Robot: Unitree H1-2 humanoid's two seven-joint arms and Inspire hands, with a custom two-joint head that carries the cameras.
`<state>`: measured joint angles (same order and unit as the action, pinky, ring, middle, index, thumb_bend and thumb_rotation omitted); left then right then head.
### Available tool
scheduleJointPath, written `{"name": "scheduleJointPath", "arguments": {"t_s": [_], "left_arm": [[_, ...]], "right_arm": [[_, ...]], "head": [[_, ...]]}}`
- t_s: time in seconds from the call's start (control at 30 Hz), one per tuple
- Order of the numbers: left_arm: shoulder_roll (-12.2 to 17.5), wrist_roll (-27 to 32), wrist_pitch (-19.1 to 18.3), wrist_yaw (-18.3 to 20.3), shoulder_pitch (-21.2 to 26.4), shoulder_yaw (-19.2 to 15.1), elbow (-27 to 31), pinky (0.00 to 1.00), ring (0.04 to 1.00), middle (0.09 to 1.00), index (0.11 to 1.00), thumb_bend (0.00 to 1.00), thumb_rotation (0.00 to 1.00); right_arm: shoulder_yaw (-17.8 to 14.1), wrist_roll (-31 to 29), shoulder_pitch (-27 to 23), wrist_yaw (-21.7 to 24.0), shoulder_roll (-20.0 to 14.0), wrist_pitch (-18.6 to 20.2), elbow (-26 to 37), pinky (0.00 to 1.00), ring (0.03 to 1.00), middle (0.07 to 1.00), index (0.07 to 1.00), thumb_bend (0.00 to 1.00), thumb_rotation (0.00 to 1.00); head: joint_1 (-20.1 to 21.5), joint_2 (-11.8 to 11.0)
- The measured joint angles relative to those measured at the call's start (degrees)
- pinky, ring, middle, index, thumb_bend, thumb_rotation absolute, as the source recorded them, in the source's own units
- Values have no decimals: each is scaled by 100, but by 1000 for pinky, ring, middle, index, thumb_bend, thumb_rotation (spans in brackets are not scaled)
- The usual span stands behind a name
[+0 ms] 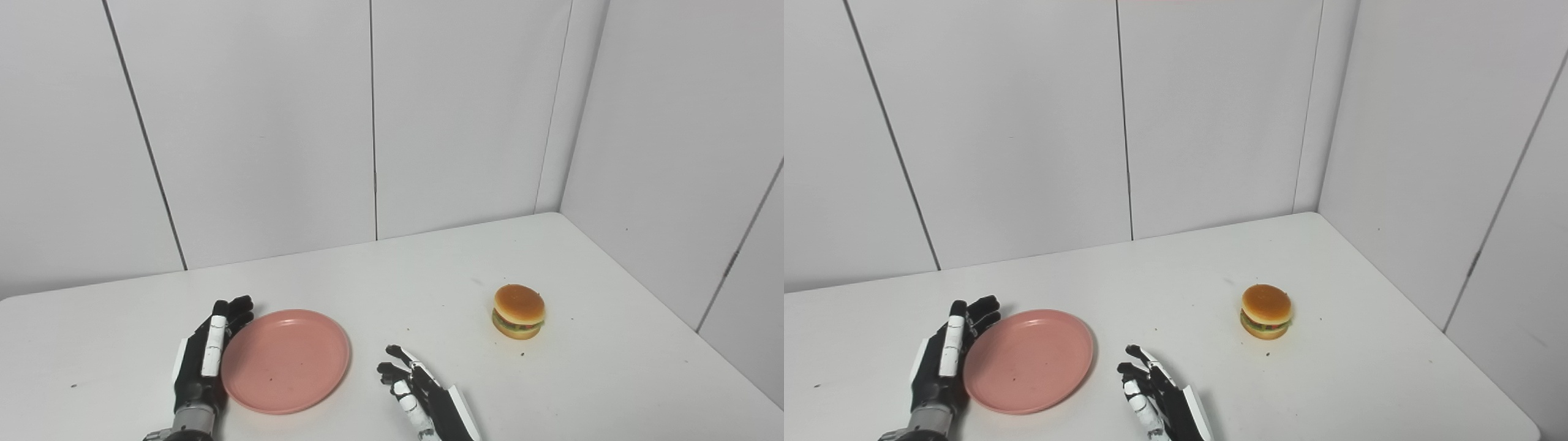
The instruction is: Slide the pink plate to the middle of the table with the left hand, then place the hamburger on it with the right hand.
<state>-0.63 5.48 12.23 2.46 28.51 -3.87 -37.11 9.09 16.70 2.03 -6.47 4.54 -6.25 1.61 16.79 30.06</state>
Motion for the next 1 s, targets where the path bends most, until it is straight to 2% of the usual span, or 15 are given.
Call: {"name": "scheduleJointPath", "arguments": {"t_s": [0.13,0.27,0.43,0.63,0.8,1.0], "left_arm": [[-26,-6,-2,5,11,17,27,827,811,778,644,913,886],[8,46,-7,31,30,-11,-4,817,808,775,643,917,882],[41,61,-9,43,55,-13,-54,801,804,771,645,921,882],[51,60,-12,43,55,-7,-40,811,806,773,643,918,877],[60,55,-11,43,60,8,-48,814,809,779,649,896,887],[59,54,-11,38,60,10,-46,815,800,763,639,910,883]], "right_arm": [[6,865,68,-355,-6,43,224,723,804,874,860,689,994],[-57,1375,-16,-371,-91,219,855,743,821,869,865,696,989],[-258,1671,-372,-77,-358,818,1377,681,779,827,833,713,962],[-286,2510,-1045,213,-1020,1053,1499,601,736,797,786,747,938],[-263,3201,-1334,274,-1426,1052,1457,642,749,791,766,753,864],[-428,3661,-1667,287,-1933,1057,982,701,758,779,751,810,879]], "head": [[-9,9],[18,-18],[18,-62],[18,-88],[-18,-97],[-53,-105]]}}
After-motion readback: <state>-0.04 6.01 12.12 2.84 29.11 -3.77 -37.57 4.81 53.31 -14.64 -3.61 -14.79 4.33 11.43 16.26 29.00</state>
